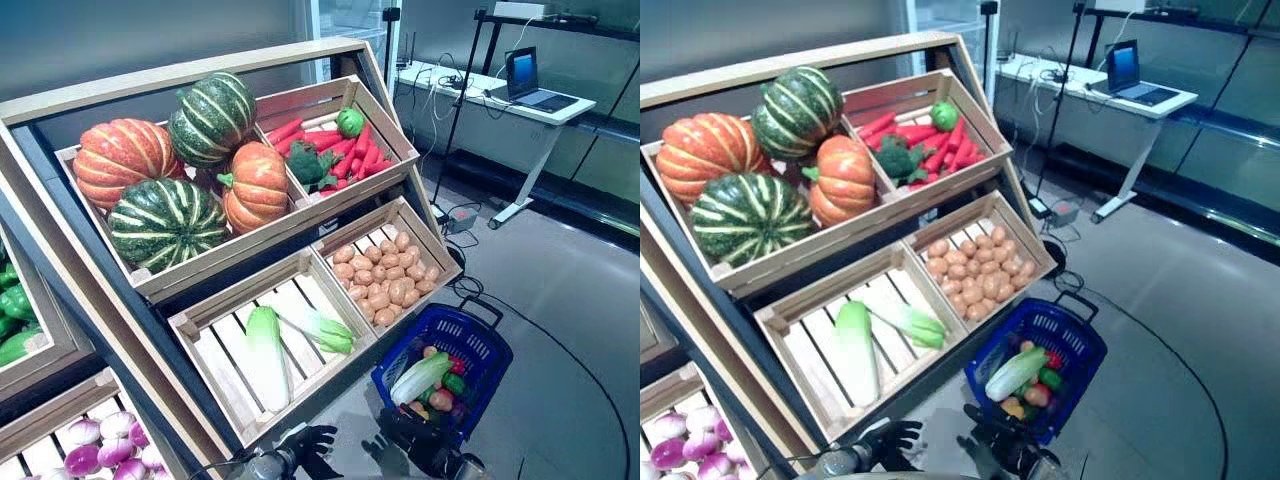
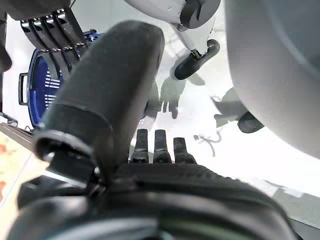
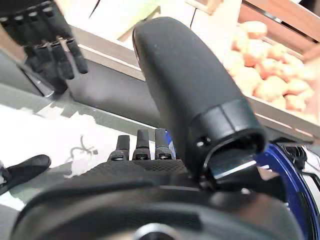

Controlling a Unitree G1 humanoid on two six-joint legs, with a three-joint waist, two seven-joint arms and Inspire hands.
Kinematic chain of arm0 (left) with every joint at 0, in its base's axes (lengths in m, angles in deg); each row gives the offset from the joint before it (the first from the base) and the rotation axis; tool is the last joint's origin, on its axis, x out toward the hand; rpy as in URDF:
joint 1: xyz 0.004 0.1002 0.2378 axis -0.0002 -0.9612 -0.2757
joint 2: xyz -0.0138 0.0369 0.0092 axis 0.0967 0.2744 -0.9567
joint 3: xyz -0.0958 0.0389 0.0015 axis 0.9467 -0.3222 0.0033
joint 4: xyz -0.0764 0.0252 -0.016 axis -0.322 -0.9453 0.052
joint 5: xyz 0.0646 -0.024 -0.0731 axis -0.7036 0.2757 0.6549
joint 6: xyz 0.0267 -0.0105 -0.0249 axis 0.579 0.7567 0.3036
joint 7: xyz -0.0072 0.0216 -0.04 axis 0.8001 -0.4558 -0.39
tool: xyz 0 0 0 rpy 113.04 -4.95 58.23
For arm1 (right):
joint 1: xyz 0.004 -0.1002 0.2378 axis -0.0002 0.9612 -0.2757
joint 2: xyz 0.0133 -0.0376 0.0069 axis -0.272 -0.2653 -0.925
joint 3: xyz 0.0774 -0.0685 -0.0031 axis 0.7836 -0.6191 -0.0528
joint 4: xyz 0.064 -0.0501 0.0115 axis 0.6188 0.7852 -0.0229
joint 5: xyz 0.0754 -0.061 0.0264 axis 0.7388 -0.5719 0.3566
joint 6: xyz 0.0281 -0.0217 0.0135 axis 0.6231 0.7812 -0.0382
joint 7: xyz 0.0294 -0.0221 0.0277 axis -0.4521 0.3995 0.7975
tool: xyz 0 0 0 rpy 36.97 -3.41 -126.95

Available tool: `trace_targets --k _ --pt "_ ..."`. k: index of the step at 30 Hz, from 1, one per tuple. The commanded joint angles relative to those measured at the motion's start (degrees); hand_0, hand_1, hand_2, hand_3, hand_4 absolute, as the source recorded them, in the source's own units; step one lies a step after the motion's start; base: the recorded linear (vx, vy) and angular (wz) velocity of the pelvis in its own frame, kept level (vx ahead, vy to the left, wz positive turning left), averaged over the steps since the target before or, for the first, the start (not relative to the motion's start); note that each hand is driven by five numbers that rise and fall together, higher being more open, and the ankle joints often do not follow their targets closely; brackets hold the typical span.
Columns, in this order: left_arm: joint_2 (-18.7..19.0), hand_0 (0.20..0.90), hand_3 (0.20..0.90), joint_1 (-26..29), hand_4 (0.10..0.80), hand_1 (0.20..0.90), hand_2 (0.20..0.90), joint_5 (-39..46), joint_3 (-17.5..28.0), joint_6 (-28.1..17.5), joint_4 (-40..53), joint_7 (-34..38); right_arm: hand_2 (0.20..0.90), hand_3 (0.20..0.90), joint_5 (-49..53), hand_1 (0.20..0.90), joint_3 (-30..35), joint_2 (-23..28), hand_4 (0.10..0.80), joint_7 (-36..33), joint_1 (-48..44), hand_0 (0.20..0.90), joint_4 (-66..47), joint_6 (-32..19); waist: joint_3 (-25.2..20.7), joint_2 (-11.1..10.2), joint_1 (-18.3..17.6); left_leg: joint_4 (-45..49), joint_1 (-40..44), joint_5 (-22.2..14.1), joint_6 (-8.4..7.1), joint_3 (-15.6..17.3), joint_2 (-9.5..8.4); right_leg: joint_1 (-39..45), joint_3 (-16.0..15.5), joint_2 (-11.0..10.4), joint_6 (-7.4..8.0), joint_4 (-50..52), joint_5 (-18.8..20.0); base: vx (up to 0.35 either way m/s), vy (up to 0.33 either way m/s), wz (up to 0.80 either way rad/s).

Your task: Put vegetables into the basket

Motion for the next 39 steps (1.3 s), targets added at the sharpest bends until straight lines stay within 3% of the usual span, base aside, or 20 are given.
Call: trace_targets --k 1,17,21,25,32,35,39 --pt "-0.78 0.9 0.9 5.03 0.8 0.9 0.9 1.1 -0.28 -5.18 -0.72 0.44 0.9 0.9 -0.09 0.9 -0.78 -3.0 0.8 2.08 -3.31 0.9 2.24 -1.31 2.56 -0.76 0.15 0.49 -0.92 -1.92 -0.33 1.9 -0.57 2.64 -0.62 -2.29 1.24 1.07 -2.54 0.0 0.0 0.0" --pt "-0.91 0.9 0.9 5.15 0.8 0.9 0.9 1.97 -0.46 -5.21 -0.99 -0.82 0.9 0.9 -0.48 0.9 -0.72 -2.9 0.8 2.71 -3.55 0.9 2.87 -1.28 2.74 -0.61 0.09 0.49 -1.11 -1.88 -0.25 2.07 -0.6 2.38 -0.54 -2.37 1.27 1.21 -2.65 0.0 0.0 0.0" --pt "-0.75 0.9 0.9 5.04 0.8 0.9 0.9 3.38 -0.19 -6.58 -0.61 -1.04 0.9 0.9 -0.66 0.9 -0.75 -2.89 0.8 2.91 -3.45 0.9 2.76 -1.19 2.82 -0.56 0.16 0.49 -1.01 -1.85 -0.19 2.0 -0.69 2.32 -0.53 -2.43 1.26 1.51 -2.75 0.0 0.0 0.0" --pt "-0.32 0.9 0.9 5.03 0.8 0.9 0.9 3.11 -0.73 -11.14 0.54 -3.29 0.9 0.9 -0.78 0.9 -0.63 -2.68 0.8 2.99 -3.48 0.9 2.5 -0.6 2.7 -0.58 0.15 0.49 -0.92 -1.91 -0.28 1.94 -0.67 2.52 -0.45 -2.32 1.18 1.4 -2.85 0.0 0.0 0.0" --pt "3.74 0.9 0.9 6.15 0.8 0.9 0.9 11.77 1.24 -16.67 16.32 -7.44 0.9 0.9 -1.32 0.9 -0.8 -1.23 0.8 2.44 -3.31 0.9 -0.35 0.44 3.67 -0.05 0.4 0.49 -1.52 -1.58 -0.61 1.63 -0.54 2.1 -0.18 -2.09 1.04 1.65 -3.03 -0.011 0.004 0.0" --pt "8.03 0.9 0.9 6.08 0.8 0.9 0.9 18.83 3.33 -15.72 30.34 -9.83 0.9 0.9 -1.11 0.9 -0.32 -0.78 0.8 1.73 -2.13 0.9 -2.84 0.63 3.99 0.33 1.2 0.49 -1.74 -1.51 -0.52 0.89 -0.56 2.37 -0.89 -2.24 0.88 1.75 -3.23 0.0 0.0 0.0" --pt "10.59 0.9 0.9 5.37 0.8 0.9 0.9 26.15 7.83 -14.01 41.38 -13.21 0.9 0.9 -1.73 0.9 0.05 -1.21 0.8 1.0 0.51 0.9 -5.46 0.56 3.97 0.37 1.81 0.49 -2.12 -1.33 -0.42 -0.14 -0.71 2.4 -1.68 -2.45 0.75 2.02 -3.5 0.023 -0.006 0.05"
